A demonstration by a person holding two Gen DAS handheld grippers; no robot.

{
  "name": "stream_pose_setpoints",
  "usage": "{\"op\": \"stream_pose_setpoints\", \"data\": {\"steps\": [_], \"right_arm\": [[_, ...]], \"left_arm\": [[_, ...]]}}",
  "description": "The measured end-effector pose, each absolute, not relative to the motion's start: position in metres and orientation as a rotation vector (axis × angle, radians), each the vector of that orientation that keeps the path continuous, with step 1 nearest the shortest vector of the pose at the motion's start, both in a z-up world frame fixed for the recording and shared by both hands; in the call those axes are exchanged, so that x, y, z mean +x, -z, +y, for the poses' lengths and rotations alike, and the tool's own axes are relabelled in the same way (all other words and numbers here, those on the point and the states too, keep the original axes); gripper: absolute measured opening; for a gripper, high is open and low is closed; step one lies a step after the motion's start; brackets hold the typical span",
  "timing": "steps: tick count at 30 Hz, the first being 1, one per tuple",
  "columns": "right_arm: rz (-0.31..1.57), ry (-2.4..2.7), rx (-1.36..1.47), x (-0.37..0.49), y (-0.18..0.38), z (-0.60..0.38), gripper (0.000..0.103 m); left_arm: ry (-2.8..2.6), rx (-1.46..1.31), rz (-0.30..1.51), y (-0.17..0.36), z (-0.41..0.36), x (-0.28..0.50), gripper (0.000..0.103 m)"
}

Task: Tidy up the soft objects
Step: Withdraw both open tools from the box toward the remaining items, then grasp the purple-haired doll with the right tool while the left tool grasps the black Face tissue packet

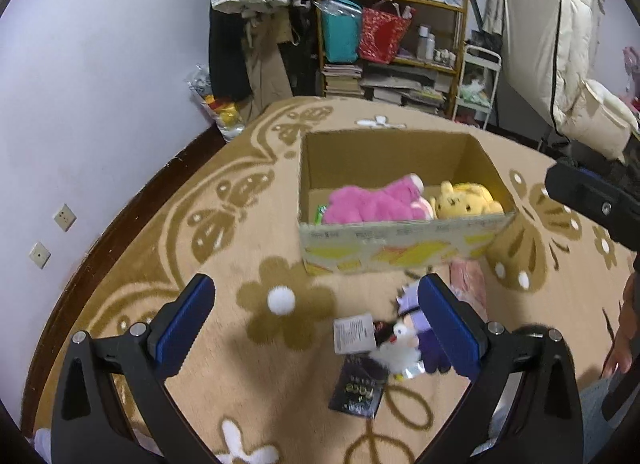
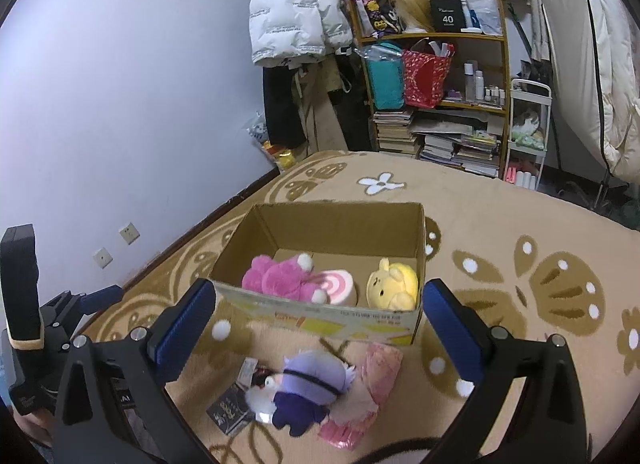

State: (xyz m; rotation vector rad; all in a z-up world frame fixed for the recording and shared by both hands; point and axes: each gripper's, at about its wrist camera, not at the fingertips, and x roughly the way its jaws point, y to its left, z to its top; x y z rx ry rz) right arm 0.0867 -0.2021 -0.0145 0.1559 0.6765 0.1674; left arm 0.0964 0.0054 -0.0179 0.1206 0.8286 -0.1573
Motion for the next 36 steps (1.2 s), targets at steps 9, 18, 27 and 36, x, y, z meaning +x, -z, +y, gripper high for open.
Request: {"op": "stream_pose_setpoints", "data": {"steps": [9, 18, 27, 36], "right_arm": [[0.73, -0.171, 0.178, 0.075, 0.04, -0.203, 0.103], [0.788, -0.187, 0.209, 0.079, 0.078, -0.2, 0.103], [0.874, -0.261, 0.274, 0.091, 0.111, -0.198, 0.103], [0.935, -0.315, 0.32, 0.105, 0.129, -0.195, 0.092]], "left_arm": [[0.188, 0.116, 0.911, 0.044, 0.002, 0.087, 0.101], [0.193, 0.143, 1.0, 0.074, -0.004, 0.092, 0.101], [0.166, 0.118, 1.046, 0.086, 0.004, 0.106, 0.101], [0.169, 0.113, 1.105, 0.103, 0.0, 0.117, 0.101]]}}
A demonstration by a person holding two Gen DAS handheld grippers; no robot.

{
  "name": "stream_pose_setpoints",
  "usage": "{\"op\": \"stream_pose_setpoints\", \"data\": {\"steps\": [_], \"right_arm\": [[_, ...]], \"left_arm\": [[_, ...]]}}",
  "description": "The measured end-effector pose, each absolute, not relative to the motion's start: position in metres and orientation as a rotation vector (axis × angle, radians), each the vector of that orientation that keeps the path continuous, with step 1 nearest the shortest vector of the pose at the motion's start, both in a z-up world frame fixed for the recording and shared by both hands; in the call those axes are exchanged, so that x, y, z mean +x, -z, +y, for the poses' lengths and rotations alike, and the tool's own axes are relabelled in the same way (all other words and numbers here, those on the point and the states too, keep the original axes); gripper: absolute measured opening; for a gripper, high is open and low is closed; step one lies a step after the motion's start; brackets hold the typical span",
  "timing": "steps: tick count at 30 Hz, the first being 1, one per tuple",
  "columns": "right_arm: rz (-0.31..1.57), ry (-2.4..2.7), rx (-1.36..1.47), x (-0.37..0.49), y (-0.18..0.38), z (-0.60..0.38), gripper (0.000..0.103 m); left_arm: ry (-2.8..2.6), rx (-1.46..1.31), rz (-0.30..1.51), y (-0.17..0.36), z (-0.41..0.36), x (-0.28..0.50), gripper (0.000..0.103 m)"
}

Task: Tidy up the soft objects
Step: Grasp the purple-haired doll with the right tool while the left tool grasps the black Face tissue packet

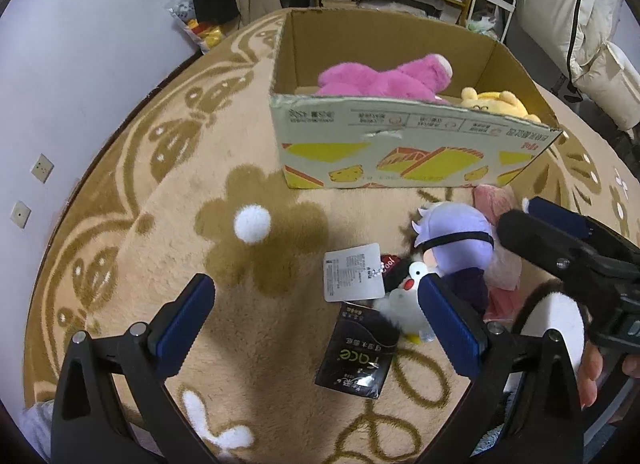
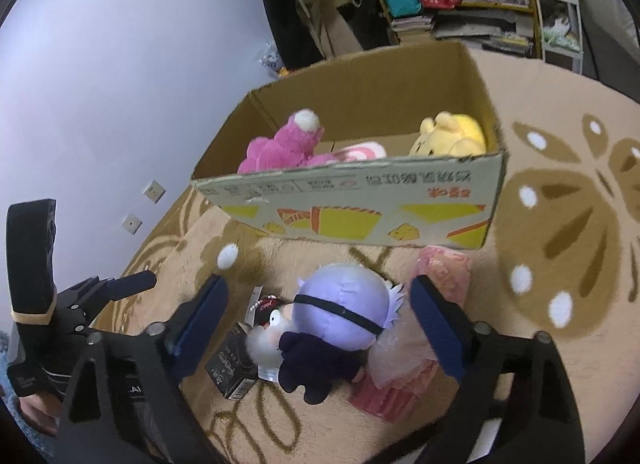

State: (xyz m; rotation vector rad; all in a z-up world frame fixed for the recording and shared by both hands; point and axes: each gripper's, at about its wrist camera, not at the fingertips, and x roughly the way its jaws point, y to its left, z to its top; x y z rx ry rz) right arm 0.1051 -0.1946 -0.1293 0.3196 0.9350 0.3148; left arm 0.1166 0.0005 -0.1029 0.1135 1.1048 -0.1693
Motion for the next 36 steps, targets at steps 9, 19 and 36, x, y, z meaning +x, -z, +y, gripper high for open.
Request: {"op": "stream_pose_setpoints", "data": {"steps": [9, 19, 36], "right_arm": [[1.02, -0.352, 0.298, 0.118, 0.147, -0.184, 0.065], [1.075, -0.327, 0.305, 0.124, 0.159, -0.183, 0.065], [1.111, -0.295, 0.341, 0.133, 0.18, -0.189, 0.067]], "left_arm": [[0.207, 0.123, 1.193, 0.124, -0.008, 0.118, 0.101], [0.212, 0.103, 1.302, 0.147, -0.004, 0.113, 0.1], [0.198, 0.128, 1.394, 0.175, -0.008, 0.113, 0.046]]}}
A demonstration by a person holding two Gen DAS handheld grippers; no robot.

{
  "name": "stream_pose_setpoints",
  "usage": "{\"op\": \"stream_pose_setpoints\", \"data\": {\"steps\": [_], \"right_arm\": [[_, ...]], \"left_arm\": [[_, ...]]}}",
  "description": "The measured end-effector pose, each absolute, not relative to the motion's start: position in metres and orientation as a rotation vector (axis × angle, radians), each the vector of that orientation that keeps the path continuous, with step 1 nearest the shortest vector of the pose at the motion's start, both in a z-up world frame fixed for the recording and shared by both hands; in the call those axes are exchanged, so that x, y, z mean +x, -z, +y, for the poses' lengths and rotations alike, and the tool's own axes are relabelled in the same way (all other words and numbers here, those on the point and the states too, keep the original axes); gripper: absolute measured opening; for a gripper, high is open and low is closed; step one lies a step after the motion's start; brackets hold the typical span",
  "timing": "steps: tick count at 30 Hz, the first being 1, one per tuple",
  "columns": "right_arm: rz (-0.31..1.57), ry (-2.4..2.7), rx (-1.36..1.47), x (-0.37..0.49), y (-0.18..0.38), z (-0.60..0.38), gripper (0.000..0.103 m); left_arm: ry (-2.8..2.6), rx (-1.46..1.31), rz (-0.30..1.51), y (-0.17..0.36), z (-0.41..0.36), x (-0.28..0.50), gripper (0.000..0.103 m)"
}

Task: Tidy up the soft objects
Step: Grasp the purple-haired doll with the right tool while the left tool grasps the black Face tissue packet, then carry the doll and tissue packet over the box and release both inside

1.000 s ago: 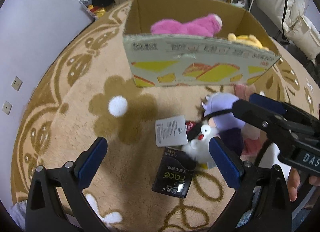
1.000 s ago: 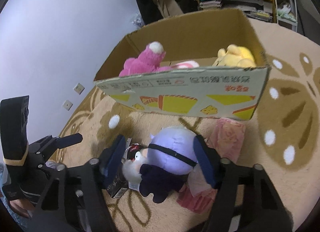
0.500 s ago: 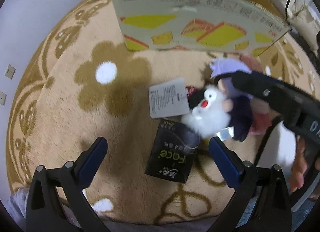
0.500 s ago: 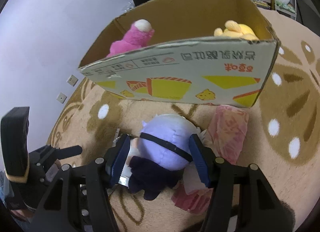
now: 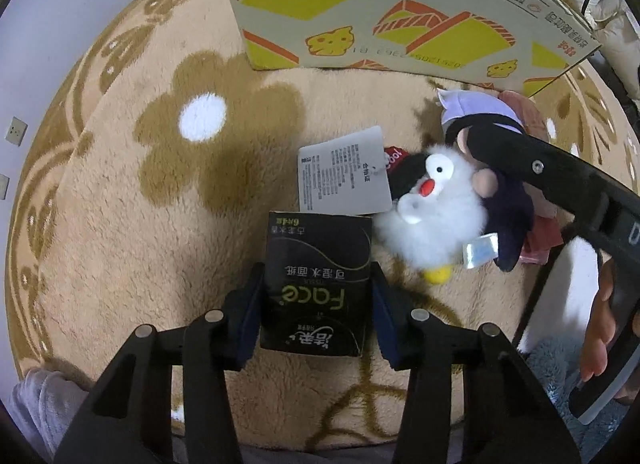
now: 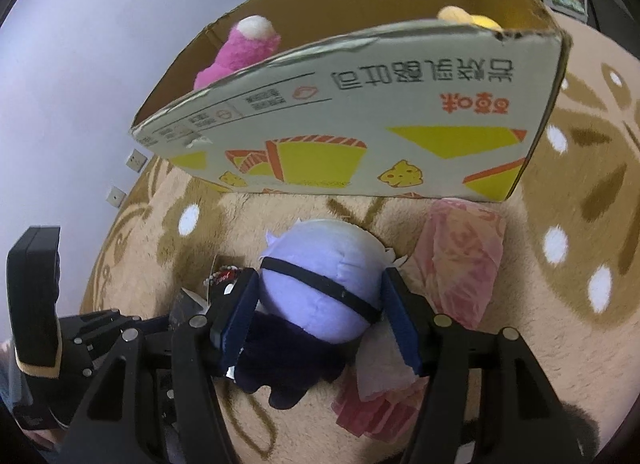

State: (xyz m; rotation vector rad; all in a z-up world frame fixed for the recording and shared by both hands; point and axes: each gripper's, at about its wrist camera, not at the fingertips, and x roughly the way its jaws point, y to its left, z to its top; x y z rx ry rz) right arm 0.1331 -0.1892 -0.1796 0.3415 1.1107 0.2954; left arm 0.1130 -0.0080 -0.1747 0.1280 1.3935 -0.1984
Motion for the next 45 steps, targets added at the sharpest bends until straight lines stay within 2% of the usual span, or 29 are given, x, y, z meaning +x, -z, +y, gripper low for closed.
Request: {"op": "stream_pose_setpoints", "data": {"steps": [4, 12, 22, 34, 45], "right_arm": [[1.095, -0.274, 0.435, 0.13, 0.185, -0.197, 0.069], [0.96, -0.2, 0.272, 0.113, 0.168, -0.174, 0.062], [0.889, -0.165, 0.327, 0.104, 0.154, -0.194, 0.062], [0.79, -0.153, 0.369, 0.09, 0.126, -0.21, 0.062], [0.667, -0.097, 0.319, 0.077, 0.099, -0.219, 0.062]], "left_arm": [[0.196, 0.141, 1.383, 0.172, -0.01, 0.112, 0.046], [0.182, 0.173, 1.336, 0.158, -0.012, 0.11, 0.046], [0.148, 0.145, 1.277, 0.137, -0.002, 0.112, 0.046], [0.088, 0.097, 1.005, 0.073, 0.0, 0.104, 0.046], [0.055, 0.082, 0.769, 0.037, 0.011, 0.113, 0.046]]}}
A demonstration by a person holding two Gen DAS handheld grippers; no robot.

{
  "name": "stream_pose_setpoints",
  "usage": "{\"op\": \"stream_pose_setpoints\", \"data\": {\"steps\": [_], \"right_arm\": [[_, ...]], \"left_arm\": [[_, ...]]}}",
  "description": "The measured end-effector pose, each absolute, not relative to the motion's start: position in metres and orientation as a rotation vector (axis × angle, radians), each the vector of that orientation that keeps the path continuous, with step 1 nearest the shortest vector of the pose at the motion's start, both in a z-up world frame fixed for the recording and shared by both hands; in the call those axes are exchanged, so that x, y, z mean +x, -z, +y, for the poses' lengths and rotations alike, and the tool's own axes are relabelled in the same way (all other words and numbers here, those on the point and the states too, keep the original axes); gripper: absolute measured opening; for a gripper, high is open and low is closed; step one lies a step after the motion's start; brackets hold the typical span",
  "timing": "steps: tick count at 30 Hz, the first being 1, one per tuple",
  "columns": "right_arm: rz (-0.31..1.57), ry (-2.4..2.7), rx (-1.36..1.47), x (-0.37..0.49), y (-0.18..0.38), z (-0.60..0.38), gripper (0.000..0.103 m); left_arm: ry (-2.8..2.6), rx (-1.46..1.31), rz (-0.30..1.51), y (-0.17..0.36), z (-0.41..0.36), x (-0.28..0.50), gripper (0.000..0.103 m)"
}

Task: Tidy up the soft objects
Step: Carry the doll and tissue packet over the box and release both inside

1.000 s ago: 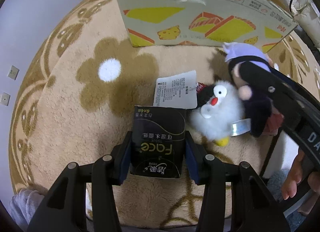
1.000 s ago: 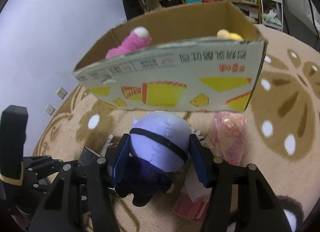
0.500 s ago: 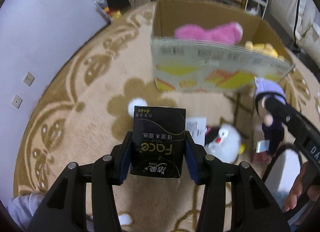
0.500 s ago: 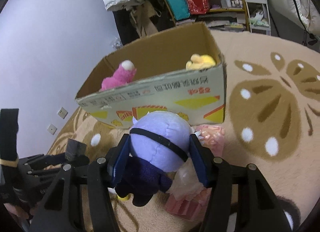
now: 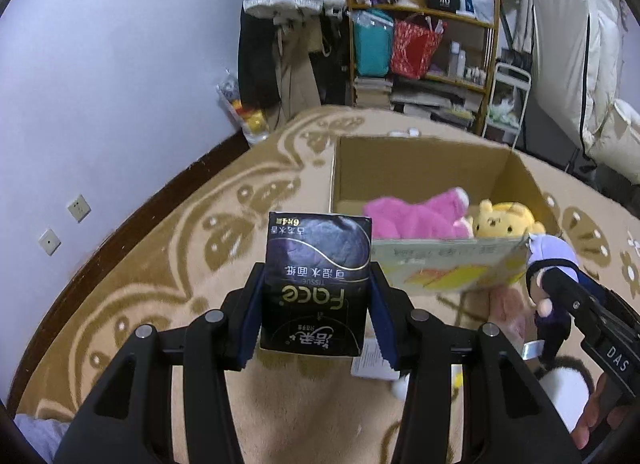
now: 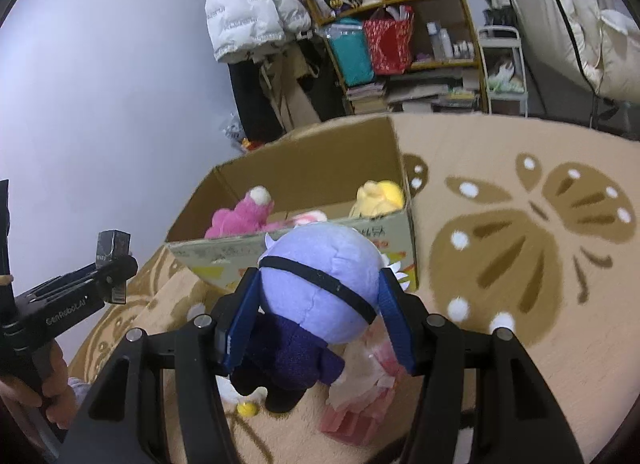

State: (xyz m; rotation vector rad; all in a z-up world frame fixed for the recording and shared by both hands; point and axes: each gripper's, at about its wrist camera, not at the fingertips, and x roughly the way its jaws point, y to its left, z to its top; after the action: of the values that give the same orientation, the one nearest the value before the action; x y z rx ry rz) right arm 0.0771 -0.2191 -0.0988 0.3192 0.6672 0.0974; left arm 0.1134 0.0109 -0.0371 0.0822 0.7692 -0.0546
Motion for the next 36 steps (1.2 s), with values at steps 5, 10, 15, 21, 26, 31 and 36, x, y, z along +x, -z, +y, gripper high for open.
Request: {"op": "stream_pose_setpoints", "data": {"steps": [5, 10, 15, 21, 26, 31, 36], "right_arm": [[0.613, -0.084, 0.258, 0.077, 0.087, -0.217, 0.062], [0.583, -0.081, 0.249, 0.082, 0.079, -0.217, 0.062], [0.559, -0.05, 0.225, 0.087, 0.069, -0.22, 0.062], [0.546, -0.062, 0.202, 0.1, 0.06, -0.223, 0.062], [0.523, -0.069, 0.173, 0.117, 0.048, -0.223, 0.062], [0.519, -0.092, 0.156, 0.14, 0.038, -0.225, 0.062], [0.547, -0.1, 0.137, 0.157, 0.041, -0.228, 0.063]], "left_arm": [[0.06, 0.071, 0.727, 0.028, 0.014, 0.124, 0.046], [0.068, 0.098, 0.684, 0.016, 0.008, 0.136, 0.046], [0.08, 0.12, 0.677, 0.005, 0.002, 0.149, 0.046], [0.077, 0.162, 0.638, -0.007, -0.006, 0.168, 0.046], [0.093, 0.192, 0.618, -0.014, -0.016, 0.182, 0.047], [0.103, 0.204, 0.607, -0.017, -0.022, 0.199, 0.047], [0.128, 0.181, 0.611, -0.016, -0.021, 0.214, 0.047]]}}
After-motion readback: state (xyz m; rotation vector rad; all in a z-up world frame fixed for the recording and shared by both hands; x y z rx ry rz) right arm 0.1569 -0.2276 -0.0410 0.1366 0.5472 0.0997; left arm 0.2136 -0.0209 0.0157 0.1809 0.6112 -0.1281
